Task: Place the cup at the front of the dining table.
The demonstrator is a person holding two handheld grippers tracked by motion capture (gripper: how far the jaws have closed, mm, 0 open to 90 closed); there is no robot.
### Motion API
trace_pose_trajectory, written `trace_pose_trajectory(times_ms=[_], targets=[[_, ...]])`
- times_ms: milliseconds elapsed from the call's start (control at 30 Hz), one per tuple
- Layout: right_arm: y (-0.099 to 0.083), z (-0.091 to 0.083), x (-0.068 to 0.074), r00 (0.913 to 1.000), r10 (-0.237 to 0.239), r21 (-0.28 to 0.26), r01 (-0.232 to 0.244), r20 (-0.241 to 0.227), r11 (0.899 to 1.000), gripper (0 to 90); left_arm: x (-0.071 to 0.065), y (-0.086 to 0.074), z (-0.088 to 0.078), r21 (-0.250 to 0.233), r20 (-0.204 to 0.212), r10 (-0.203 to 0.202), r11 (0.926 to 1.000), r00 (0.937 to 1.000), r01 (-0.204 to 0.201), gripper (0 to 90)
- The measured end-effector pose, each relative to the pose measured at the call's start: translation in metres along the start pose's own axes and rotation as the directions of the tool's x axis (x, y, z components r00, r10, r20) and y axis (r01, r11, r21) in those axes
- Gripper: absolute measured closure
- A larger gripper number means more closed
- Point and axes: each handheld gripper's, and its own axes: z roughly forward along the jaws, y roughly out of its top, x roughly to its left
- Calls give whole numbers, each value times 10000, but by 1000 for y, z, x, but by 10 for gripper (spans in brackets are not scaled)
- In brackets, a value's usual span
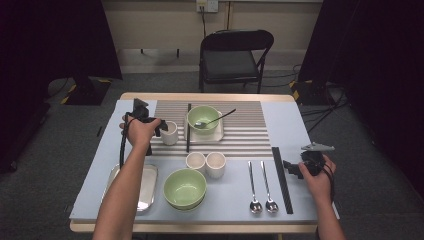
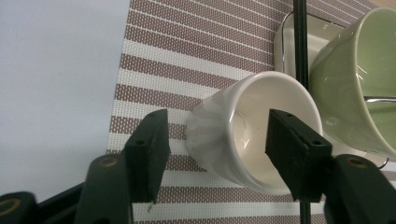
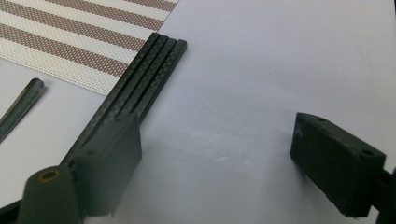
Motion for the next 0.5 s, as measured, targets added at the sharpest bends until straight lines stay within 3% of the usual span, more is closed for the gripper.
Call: trace_pose_trajectory(times_ms=[500], targets=[[0,0,0,10000,7,4,-7,14,10000,149,3,-3,-9,-149,330,82,9999,9994,-78,338]])
